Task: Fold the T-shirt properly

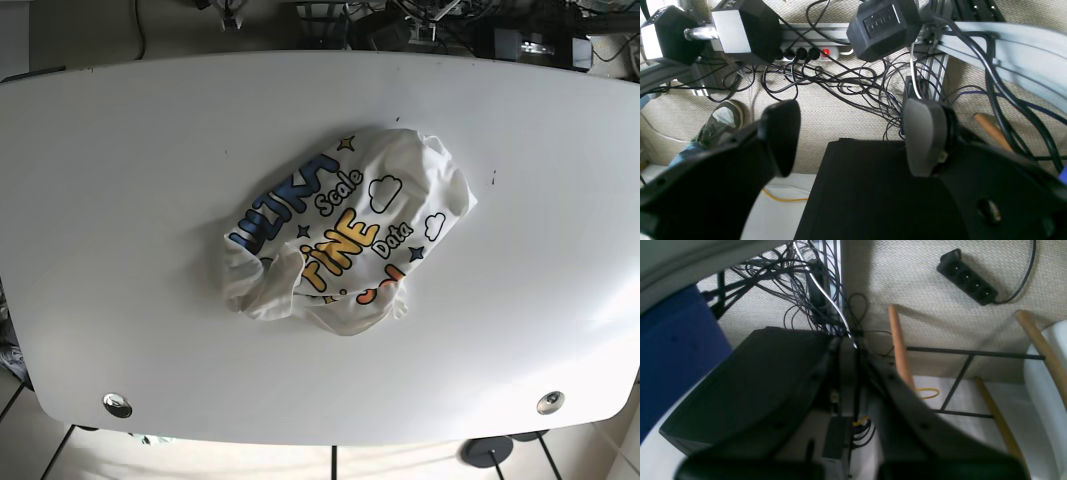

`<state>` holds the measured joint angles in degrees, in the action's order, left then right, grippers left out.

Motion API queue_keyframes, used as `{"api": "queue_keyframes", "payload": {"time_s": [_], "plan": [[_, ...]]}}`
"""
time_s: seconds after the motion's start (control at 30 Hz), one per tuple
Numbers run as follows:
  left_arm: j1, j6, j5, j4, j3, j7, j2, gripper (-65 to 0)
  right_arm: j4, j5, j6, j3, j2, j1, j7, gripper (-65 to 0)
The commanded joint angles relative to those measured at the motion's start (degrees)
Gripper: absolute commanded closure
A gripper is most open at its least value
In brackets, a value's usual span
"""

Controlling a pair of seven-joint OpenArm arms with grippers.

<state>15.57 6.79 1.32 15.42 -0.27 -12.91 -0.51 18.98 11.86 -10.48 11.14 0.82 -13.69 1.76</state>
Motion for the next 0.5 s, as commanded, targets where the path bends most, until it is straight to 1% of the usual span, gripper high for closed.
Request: {"api": "queue_keyframes", "payload": {"time_s": [0.03,0.17,0.23,0.4,0.43,0.5], "plan": [[-0.58,-0.06,0.66,-0.43,0.14,0.29,-1.55,-44.7,1.28,-0.03,0.15,-0.45,0.63,2.48,-1.63,-2.5],[-1.11,-0.06,0.48,-0.43,0.14,0.29,-2.08,-44.7,1.28,-0.12,0.15,-0.37,0.81,2.57,-1.63,-2.5],[-1.11,-0.06,0.39,-0.43,0.14,0.2,-2.08,-44.7,1.28,-0.3,0.15,-0.37,1.77,2.57,-1.63,-2.5],[-1.02,-0.06,0.22,-0.43,-0.12,-0.06,-2.08,-44.7,1.28,-0.38,0.15,-0.37,1.95,2.57,-1.63,-2.5],[-0.94,0.03,0.22,-0.34,-0.12,-0.5,-2.08,-44.7,1.37,-0.38,0.15,-0.37,1.95,2.57,-1.63,-2.5],[-0.41,0.11,0.22,-0.34,-0.12,-3.05,-2.08,-44.7,1.37,-0.47,0.15,-0.28,1.95,2.48,-1.63,-2.5]]}}
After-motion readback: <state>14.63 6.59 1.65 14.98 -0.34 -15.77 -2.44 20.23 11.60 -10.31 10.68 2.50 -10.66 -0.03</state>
